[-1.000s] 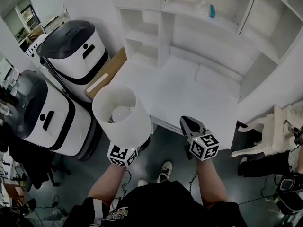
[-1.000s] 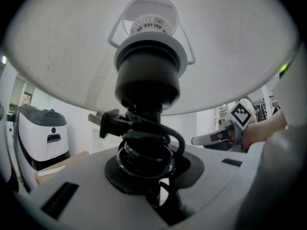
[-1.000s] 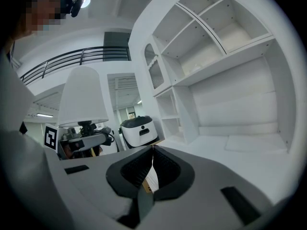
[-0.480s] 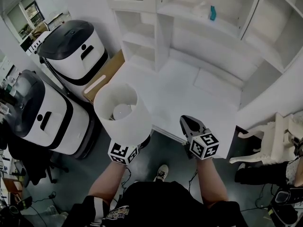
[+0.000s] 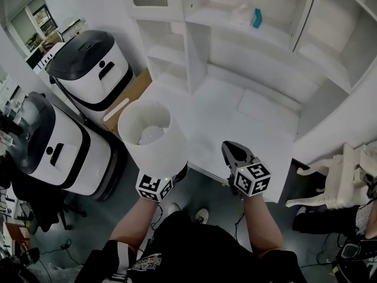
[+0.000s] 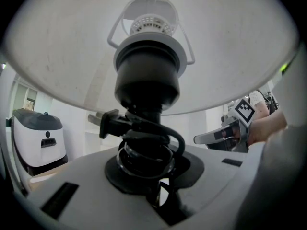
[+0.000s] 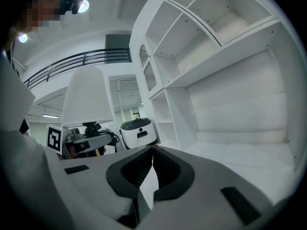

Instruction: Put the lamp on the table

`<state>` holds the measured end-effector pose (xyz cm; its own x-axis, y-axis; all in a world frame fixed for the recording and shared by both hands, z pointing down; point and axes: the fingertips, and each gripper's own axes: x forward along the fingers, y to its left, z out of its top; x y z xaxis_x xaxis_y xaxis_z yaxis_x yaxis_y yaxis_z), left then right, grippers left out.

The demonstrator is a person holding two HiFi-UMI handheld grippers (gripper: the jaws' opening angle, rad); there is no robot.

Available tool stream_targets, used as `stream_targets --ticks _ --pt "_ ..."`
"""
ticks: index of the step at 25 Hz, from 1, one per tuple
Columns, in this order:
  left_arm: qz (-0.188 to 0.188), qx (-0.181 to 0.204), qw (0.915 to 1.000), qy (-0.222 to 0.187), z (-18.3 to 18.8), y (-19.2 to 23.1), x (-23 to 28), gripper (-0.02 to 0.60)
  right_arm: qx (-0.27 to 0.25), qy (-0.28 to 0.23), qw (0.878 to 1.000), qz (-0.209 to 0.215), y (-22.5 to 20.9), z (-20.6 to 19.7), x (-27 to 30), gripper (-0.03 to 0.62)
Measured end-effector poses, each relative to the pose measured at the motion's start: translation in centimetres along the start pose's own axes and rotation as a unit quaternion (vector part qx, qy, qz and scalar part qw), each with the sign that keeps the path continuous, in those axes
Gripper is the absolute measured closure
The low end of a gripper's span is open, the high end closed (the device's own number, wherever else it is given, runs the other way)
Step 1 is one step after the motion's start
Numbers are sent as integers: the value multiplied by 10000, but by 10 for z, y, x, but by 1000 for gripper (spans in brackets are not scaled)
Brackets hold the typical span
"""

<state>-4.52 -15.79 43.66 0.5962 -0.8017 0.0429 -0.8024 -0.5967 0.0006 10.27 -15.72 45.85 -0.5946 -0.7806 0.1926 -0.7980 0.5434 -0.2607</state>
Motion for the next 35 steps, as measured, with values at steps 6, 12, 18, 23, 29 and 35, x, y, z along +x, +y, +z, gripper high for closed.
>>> stream_targets --ticks 6,12,18,23,29,35 --pt "-174 40 9998 83 -5 1 16 499 113 0 9998 -136 -11 -3 5 569" --pt "-502 80 9987 32 -9 10 49 499 152 -33 9991 -388 -29 1 21 568" --pt "-792 148 9968 1 -9 23 87 499 286 -64 9975 -648 -51 8 39 569" --pt "-901 99 9959 16 -12 34 114 499 316 -90 9958 -851 -70 14 53 569" --pt "-1022 89 9947 67 -19 44 141 499 385 -78 9938 -1041 -89 15 67 568" --pt "-1144 104 9933 81 -25 52 168 499 420 -20 9919 -1201 -109 16 79 569"
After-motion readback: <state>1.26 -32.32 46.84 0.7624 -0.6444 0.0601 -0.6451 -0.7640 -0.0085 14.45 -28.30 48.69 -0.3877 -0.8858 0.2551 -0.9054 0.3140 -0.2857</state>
